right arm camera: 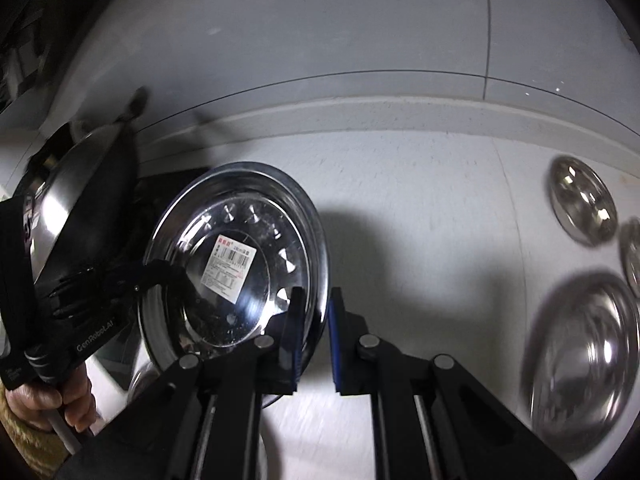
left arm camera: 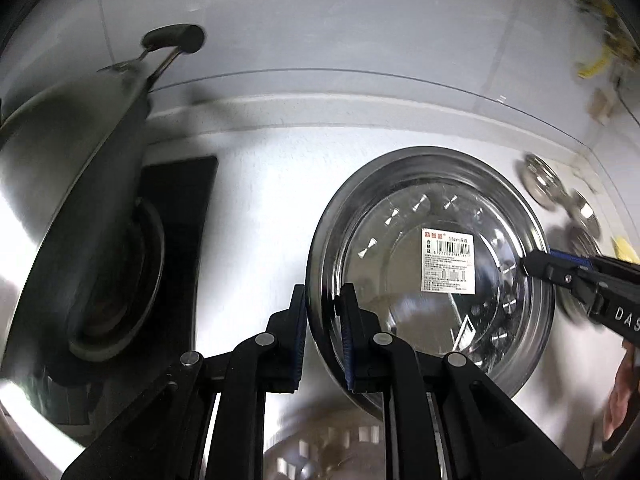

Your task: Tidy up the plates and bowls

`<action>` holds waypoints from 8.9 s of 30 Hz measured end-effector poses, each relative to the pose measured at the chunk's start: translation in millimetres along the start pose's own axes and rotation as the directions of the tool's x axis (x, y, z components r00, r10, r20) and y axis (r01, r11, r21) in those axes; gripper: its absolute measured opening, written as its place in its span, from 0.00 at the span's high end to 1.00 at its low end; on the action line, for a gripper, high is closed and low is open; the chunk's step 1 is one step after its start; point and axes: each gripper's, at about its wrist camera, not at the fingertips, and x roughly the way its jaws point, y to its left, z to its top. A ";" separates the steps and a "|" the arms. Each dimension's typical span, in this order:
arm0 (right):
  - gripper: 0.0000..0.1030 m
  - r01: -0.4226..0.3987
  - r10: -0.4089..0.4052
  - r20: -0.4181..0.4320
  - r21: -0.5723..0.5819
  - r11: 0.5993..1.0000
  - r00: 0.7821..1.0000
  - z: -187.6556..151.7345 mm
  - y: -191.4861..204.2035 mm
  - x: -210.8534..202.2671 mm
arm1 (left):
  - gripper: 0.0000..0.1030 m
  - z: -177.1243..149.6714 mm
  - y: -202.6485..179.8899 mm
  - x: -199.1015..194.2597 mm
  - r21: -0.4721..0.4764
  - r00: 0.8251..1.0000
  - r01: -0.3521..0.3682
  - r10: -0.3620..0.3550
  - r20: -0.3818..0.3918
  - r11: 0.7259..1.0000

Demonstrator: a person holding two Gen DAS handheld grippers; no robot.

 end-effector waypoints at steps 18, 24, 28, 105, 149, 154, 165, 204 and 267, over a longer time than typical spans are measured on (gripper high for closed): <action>0.90 -0.052 0.060 -0.251 0.038 0.998 0.966 -129.1 54.8 20.3 | 0.91 -130.5 31.6 -40.5 -0.014 0.984 0.039 -0.041 -0.175 0.999; 0.90 -0.026 0.037 -0.260 0.046 0.999 0.965 -132.7 52.4 24.8 | 0.91 -136.5 40.2 -32.9 -0.017 0.981 0.040 -0.043 -0.192 0.999; 0.87 -0.018 0.027 -0.256 0.039 0.999 0.966 -131.4 56.8 27.3 | 0.91 -131.5 38.5 -30.8 -0.001 0.984 0.022 -0.022 -0.175 1.000; 0.89 0.011 -0.001 -0.034 0.271 0.962 0.999 -165.1 -209.1 -143.5 | 0.92 -69.2 -213.7 -13.1 0.008 0.915 0.345 -0.334 -0.225 0.939; 0.56 0.100 -0.099 -0.017 0.310 0.945 0.995 -188.2 -272.2 -146.9 | 0.09 -60.9 -213.5 2.1 0.035 0.946 0.271 -0.259 -0.194 0.962; 0.55 0.123 -0.141 0.027 0.348 0.930 0.990 -158.5 -313.2 -165.2 | 0.07 -21.0 -252.7 15.9 0.012 0.910 0.347 -0.333 -0.246 0.938; 0.54 0.165 -0.187 0.012 0.410 0.897 0.982 -78.9 -422.8 -139.3 | 0.07 52.0 -352.4 86.4 0.017 0.911 0.316 -0.298 -0.286 0.949; 0.90 0.149 -0.155 -0.013 0.382 0.912 0.988 -14.4 -477.5 -99.4 | 0.92 104.1 -450.7 162.1 -0.166 0.824 0.449 -0.479 -0.303 0.878; 0.85 0.072 0.005 -0.315 0.232 0.970 0.949 -179.5 -198.2 -74.0 | 0.76 -107.5 -304.5 39.4 -0.038 0.841 0.306 -0.289 -0.458 0.951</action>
